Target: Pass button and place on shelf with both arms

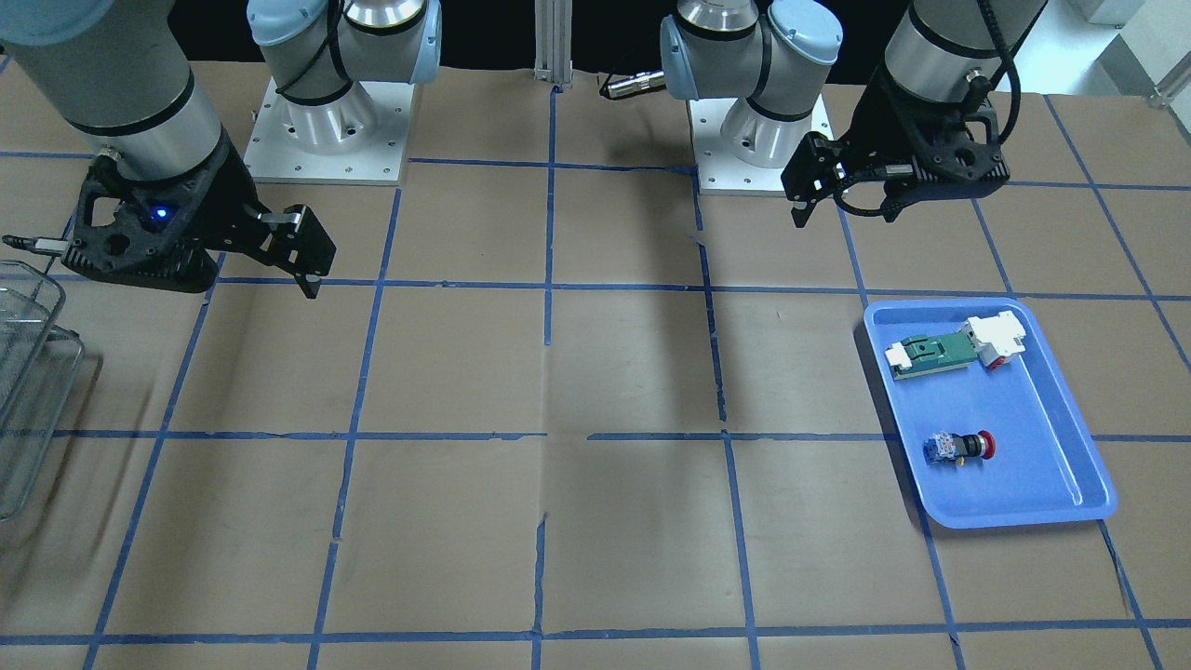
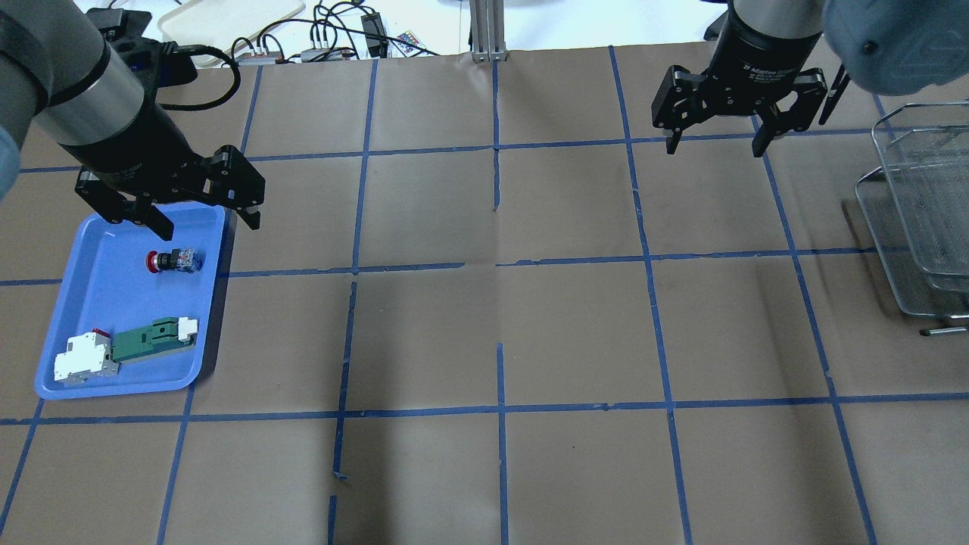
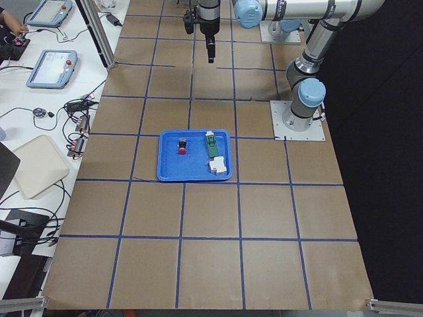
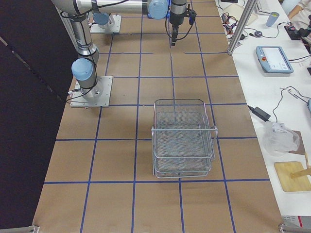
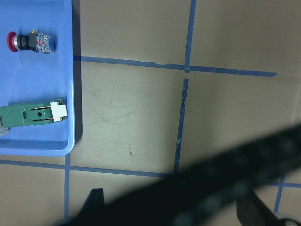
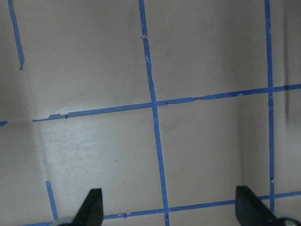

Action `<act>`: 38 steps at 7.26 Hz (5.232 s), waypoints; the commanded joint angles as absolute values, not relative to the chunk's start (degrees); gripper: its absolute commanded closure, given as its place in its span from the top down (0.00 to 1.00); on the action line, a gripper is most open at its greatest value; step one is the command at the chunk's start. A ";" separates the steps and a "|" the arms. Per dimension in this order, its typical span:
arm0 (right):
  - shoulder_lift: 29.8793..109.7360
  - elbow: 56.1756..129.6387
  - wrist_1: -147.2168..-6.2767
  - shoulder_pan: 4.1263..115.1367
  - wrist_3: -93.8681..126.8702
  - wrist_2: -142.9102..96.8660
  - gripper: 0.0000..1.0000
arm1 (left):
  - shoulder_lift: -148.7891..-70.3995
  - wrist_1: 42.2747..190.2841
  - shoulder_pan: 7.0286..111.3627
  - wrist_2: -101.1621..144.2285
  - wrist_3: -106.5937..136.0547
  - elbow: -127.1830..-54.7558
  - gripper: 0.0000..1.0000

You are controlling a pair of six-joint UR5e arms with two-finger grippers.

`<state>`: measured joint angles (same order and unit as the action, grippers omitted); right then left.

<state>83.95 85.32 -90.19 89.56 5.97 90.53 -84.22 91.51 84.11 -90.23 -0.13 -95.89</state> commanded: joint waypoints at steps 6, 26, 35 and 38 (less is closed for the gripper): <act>83.85 85.25 -90.96 89.56 5.54 90.44 1.00 | -83.85 91.49 84.11 -90.44 -0.18 -95.98 1.00; 83.06 84.20 -94.57 89.56 5.98 89.56 1.00 | -99.03 64.69 51.33 -89.91 23.89 -102.93 1.00; 83.23 84.11 -94.22 89.56 5.10 89.65 1.00 | -115.22 63.37 51.15 -76.56 47.36 -97.73 1.00; 82.88 84.20 -94.39 89.56 4.49 89.82 1.00 | -117.06 63.37 51.07 -74.00 48.52 -98.08 1.00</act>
